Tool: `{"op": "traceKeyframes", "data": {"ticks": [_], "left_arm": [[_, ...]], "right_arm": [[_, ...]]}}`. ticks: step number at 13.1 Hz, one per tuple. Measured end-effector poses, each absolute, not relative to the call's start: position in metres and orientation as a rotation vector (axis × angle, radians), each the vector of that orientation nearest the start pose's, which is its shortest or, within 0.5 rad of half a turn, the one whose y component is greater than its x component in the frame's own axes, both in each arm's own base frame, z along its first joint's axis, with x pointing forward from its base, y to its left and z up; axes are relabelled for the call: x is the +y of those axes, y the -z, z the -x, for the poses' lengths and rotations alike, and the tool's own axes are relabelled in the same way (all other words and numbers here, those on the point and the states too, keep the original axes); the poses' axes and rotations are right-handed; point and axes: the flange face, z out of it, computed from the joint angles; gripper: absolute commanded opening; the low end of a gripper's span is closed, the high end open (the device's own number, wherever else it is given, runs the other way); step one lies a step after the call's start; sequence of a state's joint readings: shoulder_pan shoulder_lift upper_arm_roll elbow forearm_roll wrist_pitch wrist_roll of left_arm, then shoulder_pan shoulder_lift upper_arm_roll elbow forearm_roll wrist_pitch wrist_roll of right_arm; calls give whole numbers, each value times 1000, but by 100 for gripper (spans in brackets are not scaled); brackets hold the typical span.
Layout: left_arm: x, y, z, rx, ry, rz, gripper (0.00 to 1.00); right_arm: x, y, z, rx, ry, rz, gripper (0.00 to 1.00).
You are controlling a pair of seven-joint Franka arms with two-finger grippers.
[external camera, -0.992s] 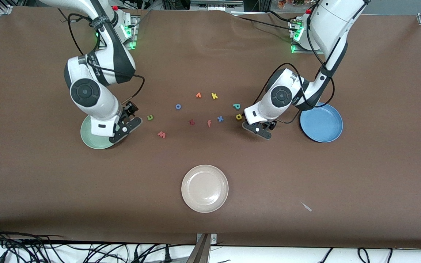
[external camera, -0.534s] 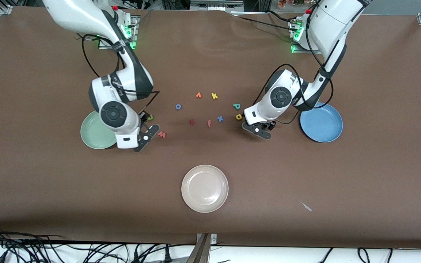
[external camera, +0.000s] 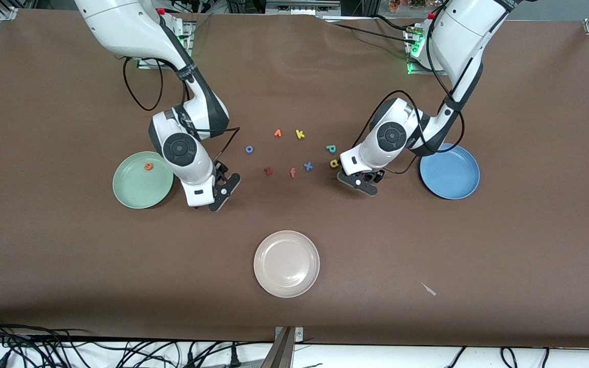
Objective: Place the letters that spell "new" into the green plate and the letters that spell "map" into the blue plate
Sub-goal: 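Grasp the pink W with the right gripper while the left gripper grasps the blue E, then place the pink W on the green plate while the left gripper lifts the E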
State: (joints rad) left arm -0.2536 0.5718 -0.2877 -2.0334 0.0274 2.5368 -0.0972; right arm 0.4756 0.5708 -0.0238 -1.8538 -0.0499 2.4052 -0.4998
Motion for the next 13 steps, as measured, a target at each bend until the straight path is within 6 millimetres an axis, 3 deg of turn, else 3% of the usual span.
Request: {"op": "traceKeyframes", "data": {"ticks": [2, 5, 7, 13], "left_arm": [[-305, -167, -507, 686, -139, 3185, 83], [-306, -168, -508, 670, -135, 3189, 83], [-306, -168, -508, 670, -135, 3189, 79], [-306, -168, -509, 663, -132, 3190, 62]], "right_arm": [[277, -195, -568, -1522, -19, 2797, 93], [286, -187, -561, -1540, -31, 2776, 67], [288, -184, -560, -1542, -35, 2773, 61], [294, -178, -558, -1553, -3, 2760, 57]]}}
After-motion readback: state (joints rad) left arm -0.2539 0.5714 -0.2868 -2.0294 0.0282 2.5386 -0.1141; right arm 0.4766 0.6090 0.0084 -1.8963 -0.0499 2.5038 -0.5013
